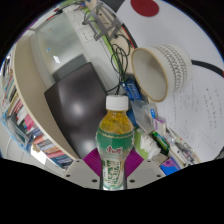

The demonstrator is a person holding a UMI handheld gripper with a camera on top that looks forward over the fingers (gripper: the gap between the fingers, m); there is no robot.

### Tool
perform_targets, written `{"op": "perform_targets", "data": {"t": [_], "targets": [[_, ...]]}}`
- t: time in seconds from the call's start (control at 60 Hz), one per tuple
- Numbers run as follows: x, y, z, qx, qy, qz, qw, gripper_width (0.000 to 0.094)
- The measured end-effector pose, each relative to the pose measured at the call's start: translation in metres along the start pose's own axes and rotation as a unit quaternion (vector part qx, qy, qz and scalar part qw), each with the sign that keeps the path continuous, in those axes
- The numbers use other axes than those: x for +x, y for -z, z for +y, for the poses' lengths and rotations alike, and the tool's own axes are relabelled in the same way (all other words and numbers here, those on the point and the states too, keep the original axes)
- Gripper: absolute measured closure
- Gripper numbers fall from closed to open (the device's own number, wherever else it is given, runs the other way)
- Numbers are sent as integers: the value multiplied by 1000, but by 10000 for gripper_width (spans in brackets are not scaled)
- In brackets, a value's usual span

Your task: Pour water

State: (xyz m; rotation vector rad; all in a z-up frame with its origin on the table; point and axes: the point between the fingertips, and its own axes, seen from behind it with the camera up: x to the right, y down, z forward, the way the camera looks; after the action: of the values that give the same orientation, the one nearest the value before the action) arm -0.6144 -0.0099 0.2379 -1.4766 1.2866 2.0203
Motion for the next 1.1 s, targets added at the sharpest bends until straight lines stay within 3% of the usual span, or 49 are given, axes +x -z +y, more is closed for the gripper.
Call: {"op": "perform_targets", "data": {"t": [0.3,0.517,0.617,0.767,0.85,0.9,1.017,1.1], "targets": [[-9,4,-32,4,-100,-48,994,673],[0,4,-31,-1,-108,-37,993,675],[9,4,-17,-18,-52,-2,998,674],[-8,16,-5,-20,196,55,979,672],[-45,36,-24,13,375,55,925,672],[-70,52,-40,44,484,78,871,671],[-112,91,-105,141,702,145,683,672],[-130,116,-149,177,782,211,559,672]]}}
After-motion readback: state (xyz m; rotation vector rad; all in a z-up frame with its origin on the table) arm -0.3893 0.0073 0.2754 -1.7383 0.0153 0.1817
